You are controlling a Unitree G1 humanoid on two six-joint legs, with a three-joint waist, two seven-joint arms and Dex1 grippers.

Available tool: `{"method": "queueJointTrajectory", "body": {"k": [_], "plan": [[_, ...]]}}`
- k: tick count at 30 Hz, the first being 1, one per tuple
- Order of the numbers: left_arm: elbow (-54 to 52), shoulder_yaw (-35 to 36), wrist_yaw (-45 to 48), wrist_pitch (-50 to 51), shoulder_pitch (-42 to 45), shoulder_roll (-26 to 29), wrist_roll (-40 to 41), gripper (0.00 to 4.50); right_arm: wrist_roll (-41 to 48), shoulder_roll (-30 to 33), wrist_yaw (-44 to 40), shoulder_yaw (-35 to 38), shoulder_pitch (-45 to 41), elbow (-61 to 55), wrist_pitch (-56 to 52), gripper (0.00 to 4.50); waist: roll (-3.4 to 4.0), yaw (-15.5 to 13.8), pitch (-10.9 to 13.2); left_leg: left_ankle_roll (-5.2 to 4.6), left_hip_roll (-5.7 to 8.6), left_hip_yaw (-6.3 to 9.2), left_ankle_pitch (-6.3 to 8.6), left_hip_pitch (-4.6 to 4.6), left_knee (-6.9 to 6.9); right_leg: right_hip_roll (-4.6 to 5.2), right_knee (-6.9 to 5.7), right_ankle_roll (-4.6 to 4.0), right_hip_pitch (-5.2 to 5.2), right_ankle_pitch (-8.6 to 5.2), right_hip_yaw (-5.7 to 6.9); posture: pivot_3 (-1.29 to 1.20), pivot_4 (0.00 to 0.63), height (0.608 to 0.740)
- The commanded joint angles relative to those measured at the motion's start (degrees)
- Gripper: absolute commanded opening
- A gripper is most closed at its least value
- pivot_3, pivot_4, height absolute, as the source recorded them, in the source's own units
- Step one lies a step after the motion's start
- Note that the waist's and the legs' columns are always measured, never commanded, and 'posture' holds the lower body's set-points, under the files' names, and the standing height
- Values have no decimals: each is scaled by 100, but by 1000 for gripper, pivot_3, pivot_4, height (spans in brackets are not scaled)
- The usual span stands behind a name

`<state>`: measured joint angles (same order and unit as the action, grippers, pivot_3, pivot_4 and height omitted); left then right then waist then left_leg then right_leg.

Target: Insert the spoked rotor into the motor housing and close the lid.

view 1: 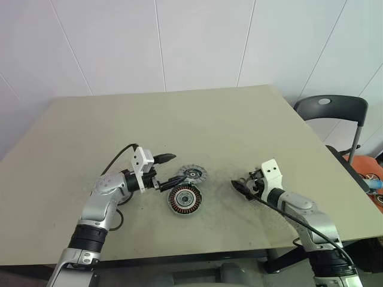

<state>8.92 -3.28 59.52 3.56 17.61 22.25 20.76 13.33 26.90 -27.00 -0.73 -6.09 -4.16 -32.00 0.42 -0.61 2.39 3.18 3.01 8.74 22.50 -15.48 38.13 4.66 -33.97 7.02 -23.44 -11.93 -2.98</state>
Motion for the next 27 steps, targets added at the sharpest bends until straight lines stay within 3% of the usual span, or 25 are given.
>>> {"method": "queueJointTrajectory", "body": {"k": [1, 7, 15, 19, 27], "plan": [[-197, 93, -46, 21, 161, 16, 75, 4500, -325, 178, -63, -190, 81, 174, 71, 2513, -1, -1, -1, 0, 0, 0, 0, 0, 0, 0, 0, 0, 0, 0, 0, 0, 0, 740], [-176, 118, -91, 36, 250, 40, 74, 4500, -258, 245, -201, -195, 164, 206, -49, 677, -11, -19, -5, 0, 1, 1, 0, 4, 1, 1, 2, 0, 11, -1, 0, 0, 0, 740], [-323, 130, -128, 226, 249, 50, 160, 4500, 473, -390, -117, 525, 42, -163, 303, 676, -14, -10, -4, -1, 0, 6, 1, 2, 0, 1, 7, -4, 2, 3, 2, 0, 0, 740], [-402, 123, -114, 384, 291, 87, 207, 4500, 1045, -719, -296, 546, -311, -1115, 300, 676, 2, 28, 6, -1, 0, 4, 1, -7, 1, 1, 2, -19, -35, 13, 1, 0, 0, 740], [-439, 344, 46, 820, 591, 388, 477, 4500, 540, -201, -586, -693, -662, -1291, -658, 676, -8, -11, 0, 21, 3, 11, -11, -69, 1, 4, -1, -21, -99, 15, 6, 0, 0, 740]]}}
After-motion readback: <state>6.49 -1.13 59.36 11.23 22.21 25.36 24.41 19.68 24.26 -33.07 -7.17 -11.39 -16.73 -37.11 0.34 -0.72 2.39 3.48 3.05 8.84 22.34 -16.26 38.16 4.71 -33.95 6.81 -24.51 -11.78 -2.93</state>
